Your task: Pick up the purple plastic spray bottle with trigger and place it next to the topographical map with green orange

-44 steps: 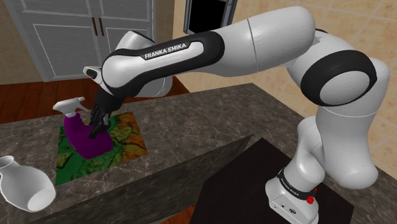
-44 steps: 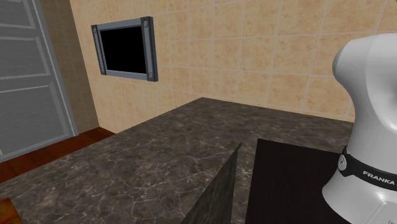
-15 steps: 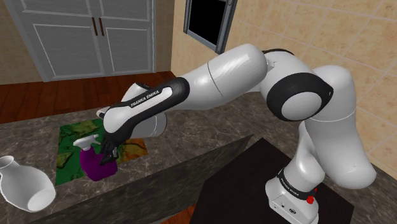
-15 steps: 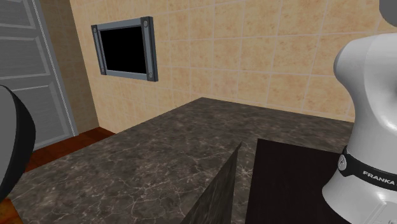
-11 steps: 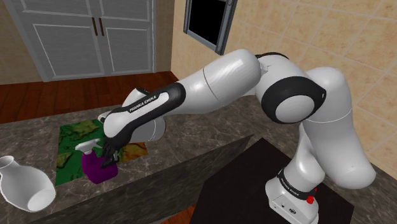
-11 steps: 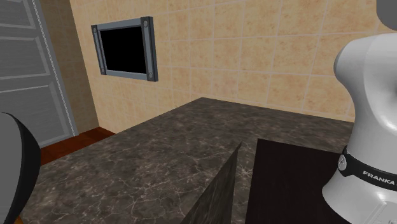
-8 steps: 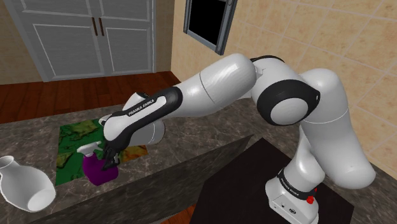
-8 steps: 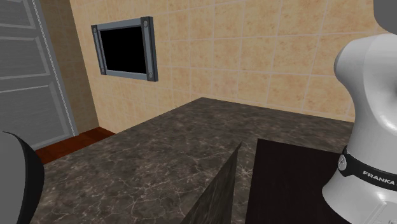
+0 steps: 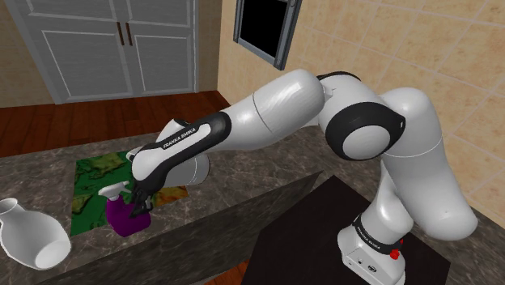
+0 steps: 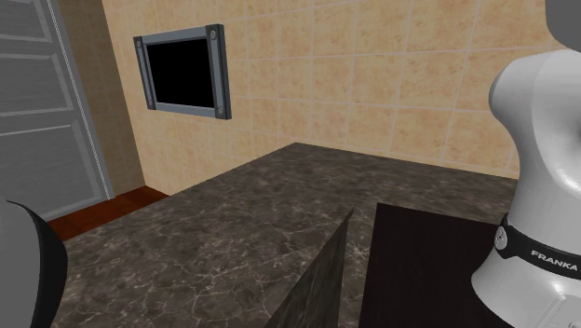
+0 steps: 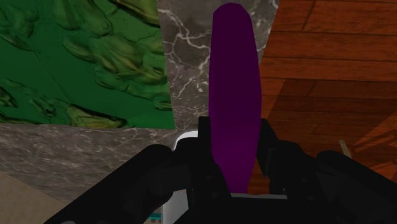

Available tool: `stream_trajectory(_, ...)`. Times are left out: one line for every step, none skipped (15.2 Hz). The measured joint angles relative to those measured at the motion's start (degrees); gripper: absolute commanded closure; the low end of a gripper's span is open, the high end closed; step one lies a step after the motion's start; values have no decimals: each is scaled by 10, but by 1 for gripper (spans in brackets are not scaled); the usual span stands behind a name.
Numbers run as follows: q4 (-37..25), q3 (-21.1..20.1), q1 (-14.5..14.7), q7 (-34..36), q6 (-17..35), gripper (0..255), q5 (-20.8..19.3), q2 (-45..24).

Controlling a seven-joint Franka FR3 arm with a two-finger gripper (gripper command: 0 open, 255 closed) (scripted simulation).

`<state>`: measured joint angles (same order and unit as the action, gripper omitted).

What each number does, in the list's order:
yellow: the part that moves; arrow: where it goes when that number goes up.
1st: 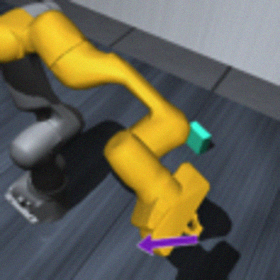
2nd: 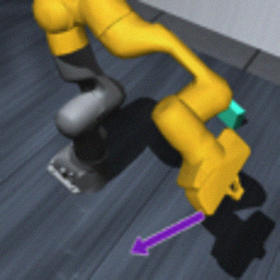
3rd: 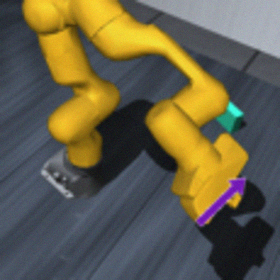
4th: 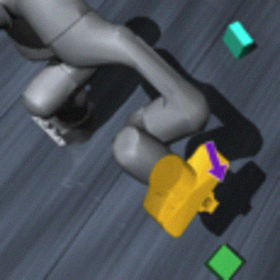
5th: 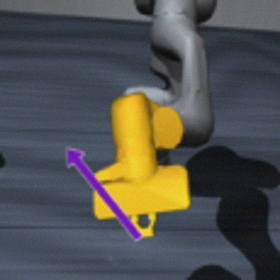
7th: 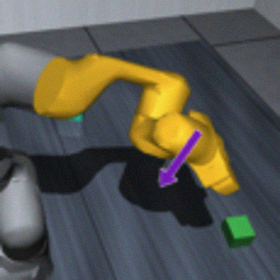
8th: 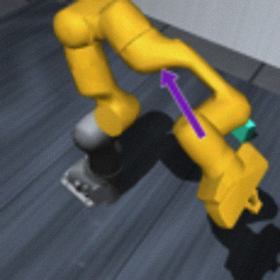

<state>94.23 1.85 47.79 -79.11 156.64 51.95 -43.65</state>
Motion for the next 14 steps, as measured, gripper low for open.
stream_trajectory(0, 0, 0, 0, 0, 0, 0, 0)
stream_trajectory(0, 0, 0, 0, 0, 0, 0, 0)
stream_trajectory(0, 0, 0, 0, 0, 0, 0, 0)
stream_trajectory(0, 0, 0, 0, 0, 0, 0, 0)
stream_trajectory(0, 0, 0, 0, 0, 0, 0, 0)
stream_trajectory(0, 0, 0, 0, 0, 0, 0, 0)
stream_trajectory(11, 1, -1, -2, -2, 0, 0, 11)
stream_trajectory(26, 3, -1, -2, -3, 0, 0, 27)
stream_trajectory(40, 8, -2, 0, -11, 0, -4, 46)
stream_trajectory(54, 10, -2, 0, -14, 0, -5, 63)
stream_trajectory(58, 12, -3, 0, -16, 0, -7, 69)
stream_trajectory(63, 12, -3, -1, -17, 0, -6, 74)
stream_trajectory(65, 12, -3, -1, -18, 0, -7, 76)
stream_trajectory(66, 13, -4, -1, -18, 0, -7, 77)
